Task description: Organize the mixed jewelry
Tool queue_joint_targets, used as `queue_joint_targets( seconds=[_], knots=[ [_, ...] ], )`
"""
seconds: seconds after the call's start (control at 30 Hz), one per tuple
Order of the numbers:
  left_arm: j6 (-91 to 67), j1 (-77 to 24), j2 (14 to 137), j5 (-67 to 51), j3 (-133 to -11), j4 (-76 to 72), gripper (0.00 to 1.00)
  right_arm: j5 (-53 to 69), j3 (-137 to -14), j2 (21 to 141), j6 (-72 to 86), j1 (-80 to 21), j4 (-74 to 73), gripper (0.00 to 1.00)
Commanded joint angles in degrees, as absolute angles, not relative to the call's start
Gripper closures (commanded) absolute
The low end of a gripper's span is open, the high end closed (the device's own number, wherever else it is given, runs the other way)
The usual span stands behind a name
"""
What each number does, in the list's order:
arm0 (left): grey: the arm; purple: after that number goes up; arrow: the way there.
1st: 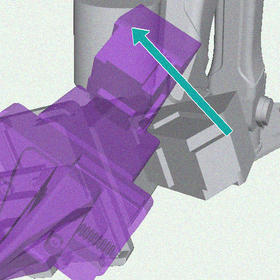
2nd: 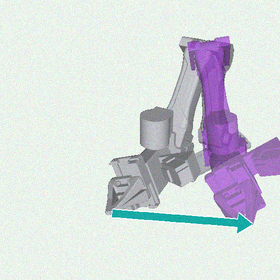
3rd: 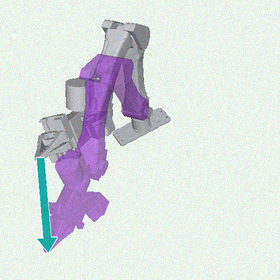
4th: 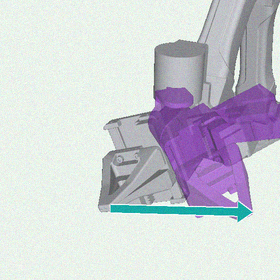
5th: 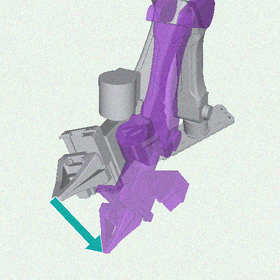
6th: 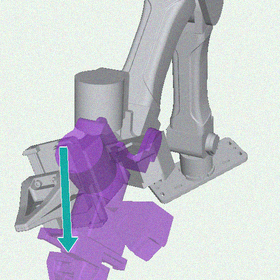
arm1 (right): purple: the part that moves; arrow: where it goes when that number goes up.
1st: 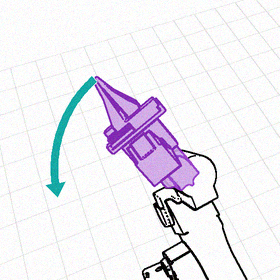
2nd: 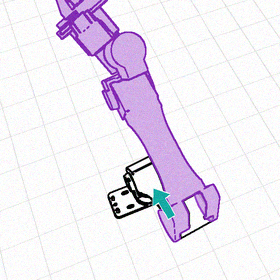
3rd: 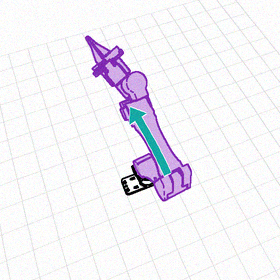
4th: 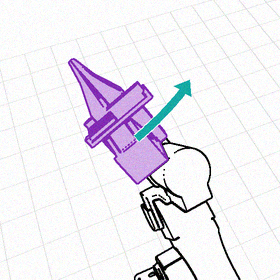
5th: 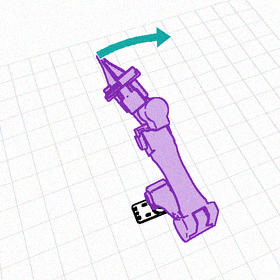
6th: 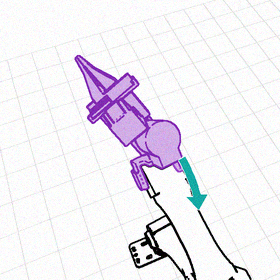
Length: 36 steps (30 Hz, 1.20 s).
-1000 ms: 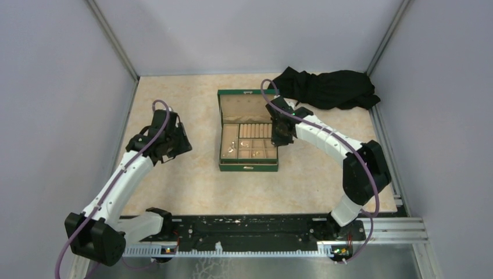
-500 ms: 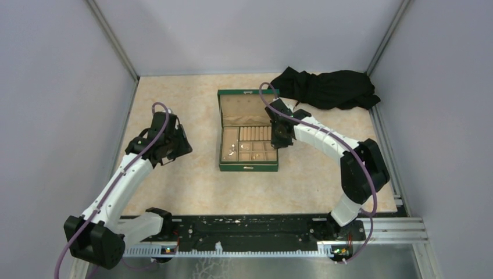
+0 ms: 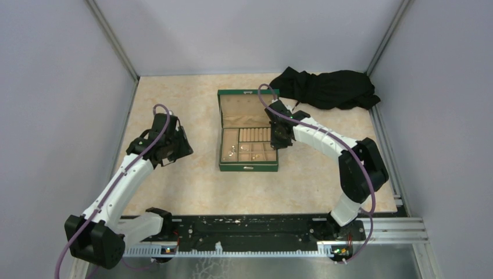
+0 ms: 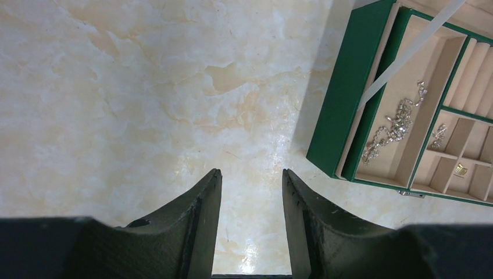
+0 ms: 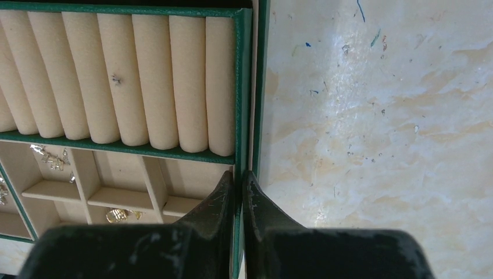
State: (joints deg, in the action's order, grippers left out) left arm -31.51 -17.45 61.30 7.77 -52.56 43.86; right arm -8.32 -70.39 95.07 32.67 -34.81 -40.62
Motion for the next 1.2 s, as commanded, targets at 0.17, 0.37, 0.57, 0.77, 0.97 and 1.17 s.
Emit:
queue_joint_targets(
  seconds=[0.17,0.37,0.57,0.77,0.97,1.17],
  knots=[
    [-32.86,-17.05,61.24,5.99,-53.03,43.29,0.5,-4.94,-71.21,97.17,32.46,-35.94,-38.41,0.91],
    [-31.6,-17.05,62.26,5.35,-58.91,43.66,0.49,-7.62,-73.84,92.98,32.0,-35.95,-41.8,0.61],
    [-29.47,-17.05,65.69,3.44,-65.23,43.98,0.48,-10.22,-77.82,88.88,30.45,-35.95,-45.39,0.61],
    [-28.36,-17.14,67.27,0.93,-66.81,41.25,0.47,-14.18,-80.93,87.82,29.61,-35.7,-46.36,0.6],
    [-27.37,-16.98,74.67,0.69,-75.33,35.78,0.43,-8.03,-87.58,90.04,31.26,-24.27,-41.29,0.6],
    [-28.7,-12.68,92.49,-6.59,-94.29,32.83,0.39,2.0,-93.81,97.86,37.22,-15.24,-34.64,0.59]
  ],
)
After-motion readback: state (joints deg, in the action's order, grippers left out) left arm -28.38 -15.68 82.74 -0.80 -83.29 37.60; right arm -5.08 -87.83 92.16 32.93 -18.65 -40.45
